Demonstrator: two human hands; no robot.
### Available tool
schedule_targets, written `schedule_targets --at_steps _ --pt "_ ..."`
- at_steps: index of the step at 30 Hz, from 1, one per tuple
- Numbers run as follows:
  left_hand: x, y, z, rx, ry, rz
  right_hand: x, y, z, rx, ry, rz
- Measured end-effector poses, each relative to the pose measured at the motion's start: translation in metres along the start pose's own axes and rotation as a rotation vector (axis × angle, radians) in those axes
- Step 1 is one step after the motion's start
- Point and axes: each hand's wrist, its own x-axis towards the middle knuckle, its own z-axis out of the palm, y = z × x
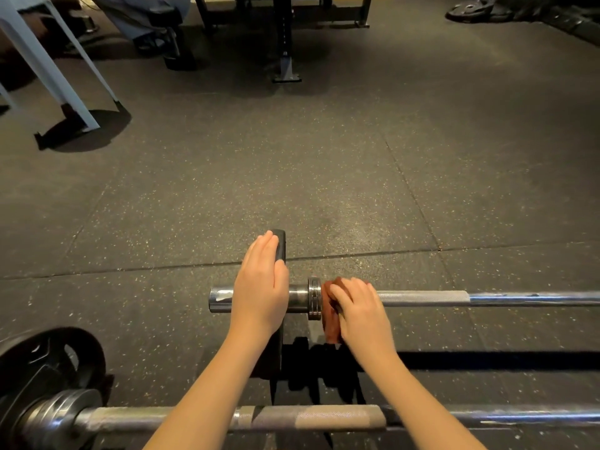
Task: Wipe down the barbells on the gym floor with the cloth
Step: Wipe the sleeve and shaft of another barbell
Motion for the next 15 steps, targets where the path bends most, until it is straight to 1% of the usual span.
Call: schedule_targets --at_steps 1,2,5,7,10,12,13,15 --pt "0.000 0.000 0.000 0.000 0.000 0.004 0.002 0.007 -0.003 -0.016 -0.005 -0.022" --pt "0.000 0.000 0.000 0.004 0.000 0.009 0.012 0.010 -0.007 -0.025 -0.028 0.007" --pt "0.003 0.000 0.000 0.018 -0.004 0.011 0.048 0.002 -0.010 -0.090 -0.123 0.218" --pt "0.004 0.000 0.001 0.022 -0.002 0.006 0.043 -0.013 -0.002 -0.035 -0.097 0.265" --pt "0.004 -0.001 0.001 0.020 -0.002 0.000 0.004 -0.018 0.005 0.011 0.013 0.116" --pt "0.002 -0.001 0.001 0.020 -0.001 0.006 0.010 -0.005 0.002 -0.022 -0.005 0.026" --pt "0.003 -0.001 0.001 0.021 -0.004 0.011 0.022 -0.002 -0.001 -0.057 -0.047 0.036" --pt "0.006 -0.002 0.001 0.021 -0.010 0.014 0.041 -0.004 -0.004 -0.081 -0.139 0.122"
